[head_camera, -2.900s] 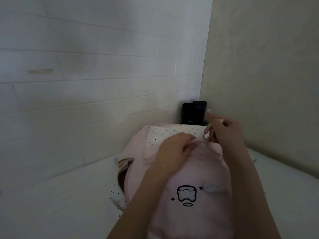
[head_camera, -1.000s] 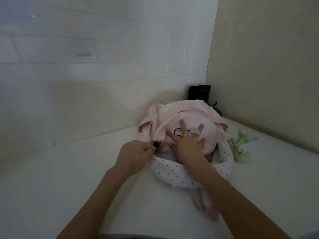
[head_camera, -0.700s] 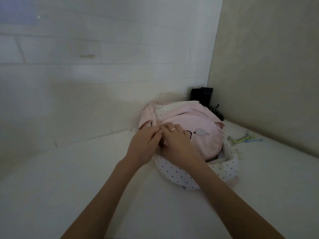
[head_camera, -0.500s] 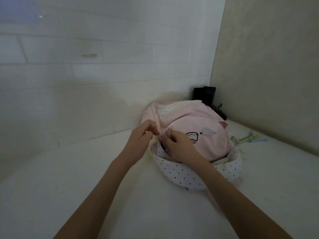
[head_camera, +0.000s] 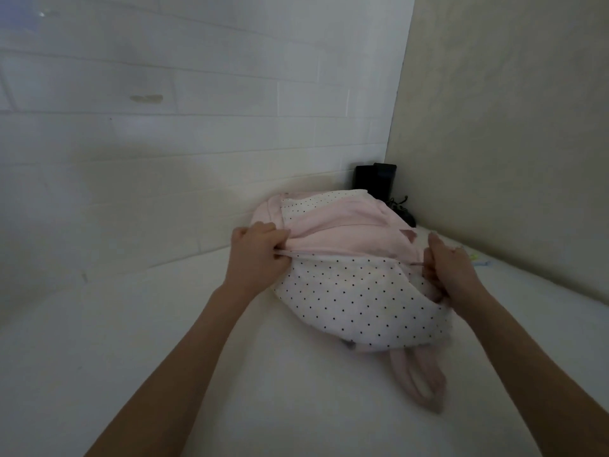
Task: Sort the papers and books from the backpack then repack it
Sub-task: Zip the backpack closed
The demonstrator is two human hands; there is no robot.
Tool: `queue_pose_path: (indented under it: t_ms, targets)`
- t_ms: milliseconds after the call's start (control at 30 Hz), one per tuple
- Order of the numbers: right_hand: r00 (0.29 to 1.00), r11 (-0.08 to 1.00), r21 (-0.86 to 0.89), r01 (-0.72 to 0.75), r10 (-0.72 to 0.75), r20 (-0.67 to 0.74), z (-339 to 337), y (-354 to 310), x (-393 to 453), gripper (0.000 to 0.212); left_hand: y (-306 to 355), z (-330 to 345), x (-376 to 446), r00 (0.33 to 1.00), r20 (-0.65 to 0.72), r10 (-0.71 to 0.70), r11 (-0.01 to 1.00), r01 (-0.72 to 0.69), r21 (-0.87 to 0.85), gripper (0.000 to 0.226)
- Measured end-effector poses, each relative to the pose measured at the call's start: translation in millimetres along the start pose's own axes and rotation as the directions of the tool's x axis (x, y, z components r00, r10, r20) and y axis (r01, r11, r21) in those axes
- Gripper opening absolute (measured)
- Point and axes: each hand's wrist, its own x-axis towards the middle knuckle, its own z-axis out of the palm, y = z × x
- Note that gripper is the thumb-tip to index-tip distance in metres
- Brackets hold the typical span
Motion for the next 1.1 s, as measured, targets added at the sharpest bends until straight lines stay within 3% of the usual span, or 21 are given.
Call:
queue_pose_path:
  t_ms: [100,200,267,333,433,500,567,600,700,800,967,1067,1100]
  targets:
    - [0.998,0.997,-0.078,0.029,-0.033,-0.054,12.6,6.6,-2.2,0.053,16.2,3.9,-3.7,0.999,0.020,0.026,1.000,-0.026,0.000,0.007]
    - [0.979,0.979,0.084,0.184,-0.190,0.075,24.1,-11.8,-23.3,0.059,41.9,-0.2,-8.4,0.983,0.062,0.170,0.975,-0.159,-0.155,0.029]
    - [0.952,0.953,0.182,0.244,-0.271,0.142,27.1,-28.3,-34.3,0.065,76.0,0.2,-9.7,0.943,0.112,0.314,0.917,-0.270,-0.293,0.032]
    - [0.957,0.947,0.209,0.243,-0.269,0.110,29.0,-38.7,-38.7,0.063,104.4,12.7,-10.0,0.907,0.099,0.408,0.899,-0.381,-0.214,0.031]
    - [0.988,0.975,0.207,0.078,-0.047,-0.149,12.5,-23.8,-14.7,0.044,109.8,26.0,-3.5,0.923,-0.055,0.381,0.917,-0.384,-0.103,0.039]
    - [0.937,0.954,0.260,-0.149,0.220,-0.273,-14.9,2.9,11.1,0.031,100.5,26.8,-5.2,0.892,-0.154,0.425,0.898,-0.437,-0.051,0.039]
    - [0.861,0.868,0.375,-0.324,0.435,-0.263,-34.2,25.9,26.0,0.023,94.6,27.8,-11.7,0.860,-0.148,0.488,0.869,-0.494,-0.006,0.043]
    - [0.852,0.858,0.371,-0.355,0.460,-0.250,-33.9,35.2,32.5,0.024,92.2,28.2,-16.1,0.863,-0.121,0.490,0.869,-0.495,-0.008,0.044]
    - [0.899,0.938,0.238,-0.253,0.319,-0.300,-11.9,34.3,37.1,0.033,81.3,28.3,-20.4,0.944,0.044,0.326,0.945,-0.325,-0.031,0.044]
    - [0.960,0.981,0.168,-0.095,0.135,-0.244,10.8,17.8,29.6,0.040,91.7,25.7,-9.7,0.948,0.226,0.223,0.971,-0.236,0.031,0.042]
    - [0.987,0.987,0.067,0.147,-0.142,-0.079,14.0,7.4,15.2,0.054,164.2,44.3,0.6,0.877,0.310,0.366,0.929,-0.363,-0.068,0.046]
    - [0.984,0.989,0.005,0.149,-0.148,-0.101,-13.4,21.7,24.4,0.060,163.1,65.6,1.1,0.807,0.473,0.355,0.924,-0.380,-0.045,0.048]
    - [0.980,0.981,-0.115,0.157,-0.169,-0.102,-23.2,27.6,28.4,0.061,158.2,72.7,0.5,0.774,0.532,0.343,0.927,-0.370,-0.060,0.047]
